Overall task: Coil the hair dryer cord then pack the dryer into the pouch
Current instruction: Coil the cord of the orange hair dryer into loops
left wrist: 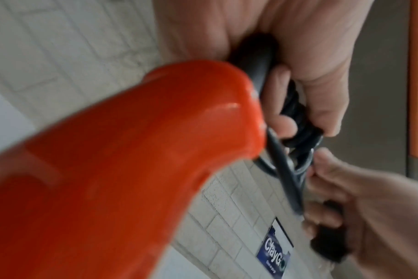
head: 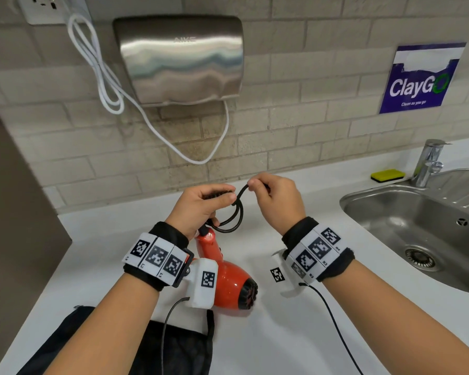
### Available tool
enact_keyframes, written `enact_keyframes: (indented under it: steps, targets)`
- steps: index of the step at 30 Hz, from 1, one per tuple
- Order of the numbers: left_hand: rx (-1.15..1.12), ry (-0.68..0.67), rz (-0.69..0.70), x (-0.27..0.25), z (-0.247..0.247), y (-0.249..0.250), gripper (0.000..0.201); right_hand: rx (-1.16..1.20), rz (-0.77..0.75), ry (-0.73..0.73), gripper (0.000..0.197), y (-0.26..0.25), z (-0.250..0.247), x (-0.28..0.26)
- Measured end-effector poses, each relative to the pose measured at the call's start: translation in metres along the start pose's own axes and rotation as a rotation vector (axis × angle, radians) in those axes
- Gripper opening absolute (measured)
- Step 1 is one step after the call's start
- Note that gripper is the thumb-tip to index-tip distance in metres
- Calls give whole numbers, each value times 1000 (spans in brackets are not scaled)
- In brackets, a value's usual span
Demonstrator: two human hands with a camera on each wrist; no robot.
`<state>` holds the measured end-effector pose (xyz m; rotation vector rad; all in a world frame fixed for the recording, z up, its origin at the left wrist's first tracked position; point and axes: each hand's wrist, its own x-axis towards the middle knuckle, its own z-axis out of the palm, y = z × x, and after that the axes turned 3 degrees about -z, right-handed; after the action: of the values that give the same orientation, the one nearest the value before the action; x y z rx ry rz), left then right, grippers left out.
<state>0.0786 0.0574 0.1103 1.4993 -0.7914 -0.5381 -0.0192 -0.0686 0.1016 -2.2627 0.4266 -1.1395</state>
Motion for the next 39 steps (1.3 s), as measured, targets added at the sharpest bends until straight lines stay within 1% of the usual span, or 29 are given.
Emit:
enact_keyframes:
  steps: [2,4,6,10,14,17,20,21,24,25,27,30,32,34,37,39]
  targets:
    - [76,-54,5,-2,2,2,18,-12,-13,34,24,-8,-4,2]
    - [138,-95,5,-3,4,3,20,-5,-25,47,23,-13,-5,2]
    - [172,-107,10,-5,6,6,20,28,-42,51,22,-17,-5,-1]
    - [168,-70,14,-7,9,7,22,91,-62,68,22,-19,-4,-3]
    - [120,-6,-3,-4,9,4,15,80,-84,62,22,-17,-4,-3]
    - [58,103,-29,-1,5,2,12,57,-94,-40,22,-12,-8,-4]
    - [10,171,-54,2,1,0,14,-159,-84,-219,22,-6,-12,-4]
    - [1,180,-57,3,1,0,14,-169,-65,-269,21,-4,-14,-4]
    - [-14,206,-67,5,-1,-1,12,-19,3,-392,12,-3,-21,-2]
    - [-14,205,-65,5,0,-1,12,5,17,-422,11,-4,-23,-2]
    - [-13,200,-57,4,1,-1,13,85,61,-459,16,-5,-26,0]
    - [-17,193,-45,3,5,0,13,352,157,-466,21,-11,-28,1]
    - [-15,178,-34,2,7,1,13,537,200,-450,20,-16,-27,0]
    - [-7,162,-23,1,10,1,12,663,229,-391,20,-17,-22,-2]
    - [2,143,-26,0,15,2,11,677,238,-274,22,-16,-14,-4]
    - [1,140,-31,0,15,3,10,672,245,-220,24,-13,-8,-7]
